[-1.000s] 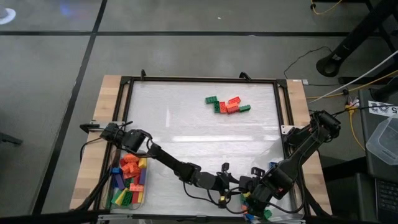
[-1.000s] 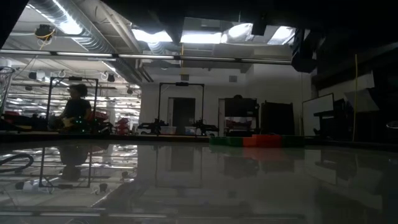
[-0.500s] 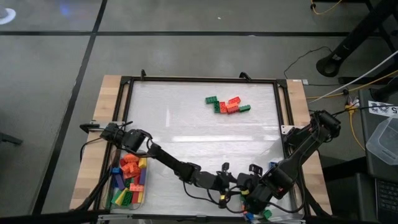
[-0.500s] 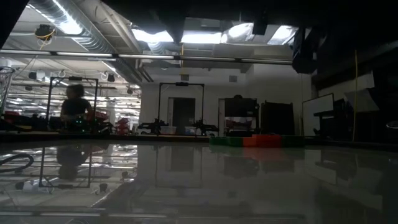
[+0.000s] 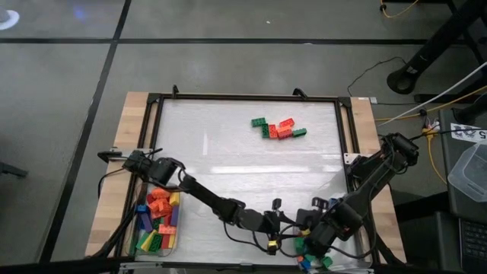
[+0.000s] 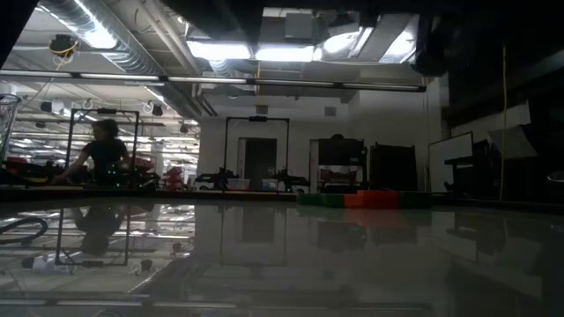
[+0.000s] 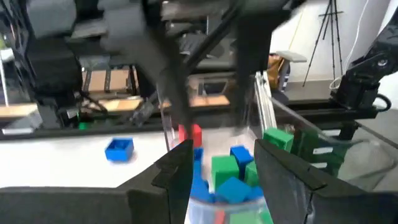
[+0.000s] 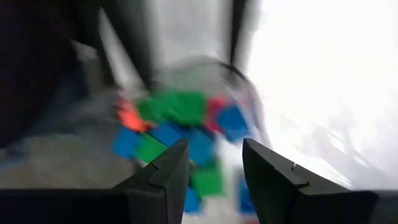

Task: Sort blocks by size
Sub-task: Put the small blue game piece into the right transparent bin

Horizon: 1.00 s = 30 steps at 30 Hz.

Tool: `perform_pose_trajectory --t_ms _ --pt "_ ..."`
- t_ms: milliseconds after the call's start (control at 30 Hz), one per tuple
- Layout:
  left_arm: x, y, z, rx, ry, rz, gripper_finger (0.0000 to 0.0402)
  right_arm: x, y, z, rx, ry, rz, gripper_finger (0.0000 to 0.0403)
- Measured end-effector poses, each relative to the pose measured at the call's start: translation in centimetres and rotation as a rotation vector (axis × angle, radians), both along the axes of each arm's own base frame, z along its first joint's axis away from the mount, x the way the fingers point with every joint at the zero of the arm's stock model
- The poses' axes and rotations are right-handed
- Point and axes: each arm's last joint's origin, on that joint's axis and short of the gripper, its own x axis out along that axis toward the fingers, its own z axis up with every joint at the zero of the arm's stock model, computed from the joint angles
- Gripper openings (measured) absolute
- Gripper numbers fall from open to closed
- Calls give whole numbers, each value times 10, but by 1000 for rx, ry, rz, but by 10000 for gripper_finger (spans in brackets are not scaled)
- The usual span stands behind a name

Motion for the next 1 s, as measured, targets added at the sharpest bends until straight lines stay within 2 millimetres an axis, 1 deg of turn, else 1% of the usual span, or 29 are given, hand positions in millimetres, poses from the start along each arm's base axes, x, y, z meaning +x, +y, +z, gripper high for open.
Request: perform_pose_trajectory --t_ms 167,233,300,367,467,567,767,900,1000 --pt "-2 2 18 13 -13 2 156 -17 -18 -2 -175 177 -38 150" --pt "-3 7 30 60 16 7 156 -26 -27 0 -256 247 -69 150" --pt "-6 13 43 96 52 16 156 -33 -35 5 -301 290 -83 150" --pt "-10 20 53 121 97 28 156 -38 -40 12 -307 283 -80 150" --pt "-16 32 69 129 180 47 156 -44 -48 21 -281 215 -76 150" --pt "-23 44 84 133 247 75 156 -55 -60 24 -253 181 -77 150" --pt "-38 62 99 147 393 124 156 -80 -87 13 -180 92 -88 150" --pt "-53 69 108 174 490 203 156 -96 -103 -4 -103 47 -90 150" --pt "-66 73 114 193 558 285 156 -104 -110 -20 -34 24 -115 150"
